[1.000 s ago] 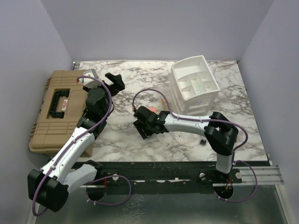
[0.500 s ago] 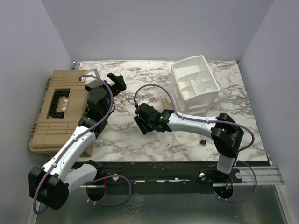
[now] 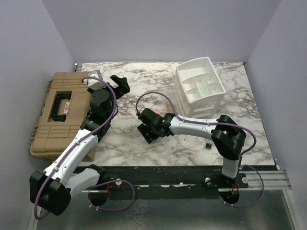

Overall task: Organize the makeup
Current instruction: Move the makeup to the center of the board, then pick up the makeup from the center of the board.

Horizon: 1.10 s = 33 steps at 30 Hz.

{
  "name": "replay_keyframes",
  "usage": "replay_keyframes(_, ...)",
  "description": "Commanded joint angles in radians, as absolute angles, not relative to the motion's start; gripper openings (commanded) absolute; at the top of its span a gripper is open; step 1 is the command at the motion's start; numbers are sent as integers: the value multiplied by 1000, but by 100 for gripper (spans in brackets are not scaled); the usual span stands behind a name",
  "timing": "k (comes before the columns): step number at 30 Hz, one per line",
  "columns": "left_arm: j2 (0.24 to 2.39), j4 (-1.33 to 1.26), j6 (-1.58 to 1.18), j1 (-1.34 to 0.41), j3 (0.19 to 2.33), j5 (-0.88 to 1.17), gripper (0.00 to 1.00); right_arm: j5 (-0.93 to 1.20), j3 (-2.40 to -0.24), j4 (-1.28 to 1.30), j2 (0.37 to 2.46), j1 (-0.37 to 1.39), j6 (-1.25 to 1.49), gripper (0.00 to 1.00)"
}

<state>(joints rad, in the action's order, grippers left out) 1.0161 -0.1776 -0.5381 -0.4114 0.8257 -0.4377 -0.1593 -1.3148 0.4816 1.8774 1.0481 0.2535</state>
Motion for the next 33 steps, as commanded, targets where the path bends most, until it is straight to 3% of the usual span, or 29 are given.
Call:
replay_keyframes(1,1034,-188,-533,-402,840,-409,99,-147,-1259,562,1865,1051,283,58)
replay_keyframes(7,1048,-212,-551,-402,828,-403,99,-111,-1114,551,1752,1051,317,63)
replay_keyframes(13,1092,-220,-554,-402,846,-366,99,-124,-1089,586,1664,1060,351,78)
replay_keyframes(17,1104,-220,-550,-402,854,-363,99,-103,-1037,601,1533,1060,395,80)
replay_keyframes(28,1148,-241,-557,-397,868,-335,99,-470,-706,804,1074,1062,973,73)
replay_keyframes(33,1183,-241,-563,-397,893,-273,99,-675,-657,950,1003,1050,1209,78)
